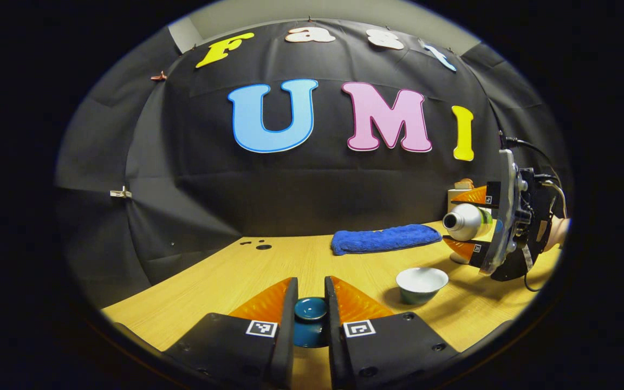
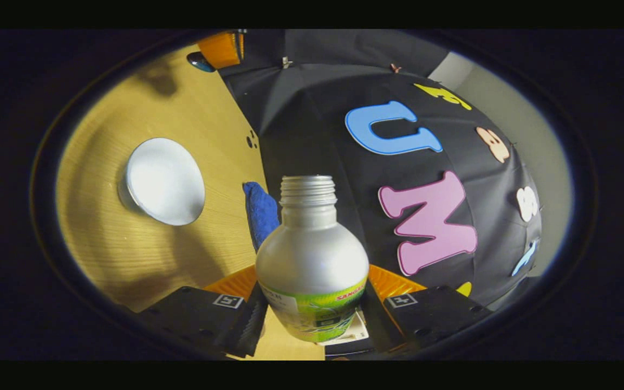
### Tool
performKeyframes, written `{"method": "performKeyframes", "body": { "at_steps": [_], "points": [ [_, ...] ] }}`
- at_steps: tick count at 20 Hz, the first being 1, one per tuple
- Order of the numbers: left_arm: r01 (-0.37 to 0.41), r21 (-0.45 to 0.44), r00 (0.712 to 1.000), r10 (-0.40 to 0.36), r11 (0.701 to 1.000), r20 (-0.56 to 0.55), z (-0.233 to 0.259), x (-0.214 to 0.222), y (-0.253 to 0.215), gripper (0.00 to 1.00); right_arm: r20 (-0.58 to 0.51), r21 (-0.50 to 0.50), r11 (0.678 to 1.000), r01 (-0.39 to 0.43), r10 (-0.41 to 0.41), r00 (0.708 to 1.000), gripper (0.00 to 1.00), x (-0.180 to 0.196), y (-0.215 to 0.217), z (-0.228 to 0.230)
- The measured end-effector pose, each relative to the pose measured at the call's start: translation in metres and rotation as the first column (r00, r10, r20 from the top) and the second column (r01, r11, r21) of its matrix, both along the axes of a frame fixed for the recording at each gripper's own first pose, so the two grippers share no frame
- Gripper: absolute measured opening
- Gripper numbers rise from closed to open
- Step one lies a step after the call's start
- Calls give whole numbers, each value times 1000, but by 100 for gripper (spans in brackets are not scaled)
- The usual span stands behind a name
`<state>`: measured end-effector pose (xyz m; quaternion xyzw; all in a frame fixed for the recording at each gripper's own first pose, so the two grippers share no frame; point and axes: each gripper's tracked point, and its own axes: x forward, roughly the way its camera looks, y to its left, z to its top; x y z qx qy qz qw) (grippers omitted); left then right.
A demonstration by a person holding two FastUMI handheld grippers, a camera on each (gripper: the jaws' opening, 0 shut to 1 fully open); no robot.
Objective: Open the teacup lid with one hand, grasp the water bottle and pour water into the teacup with the other hand; after pouring, place the water bottle on the coaster and then close the teacup lid.
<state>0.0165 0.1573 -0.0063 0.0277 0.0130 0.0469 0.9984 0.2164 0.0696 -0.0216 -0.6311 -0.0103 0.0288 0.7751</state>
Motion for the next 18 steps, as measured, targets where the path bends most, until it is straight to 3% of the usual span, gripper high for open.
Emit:
{"method": "performKeyframes", "body": {
  "at_steps": [5,6,9,18],
  "points": [
    [3,5,1000,-3,1000,5,0,-1,3,30,13,-134,991,-28,30,999,80,-4,3,0],
    [4,4,1000,-4,1000,4,-1,-1,3,33,13,-156,987,-33,35,999,76,-6,3,0],
    [-1,-5,1000,1,1000,6,-2,-1,7,30,16,-234,971,-45,51,999,80,-7,4,-2],
    [7,-7,1000,-7,1000,5,-4,0,8,30,39,-376,922,-95,118,992,80,-5,13,-6]
  ]
}}
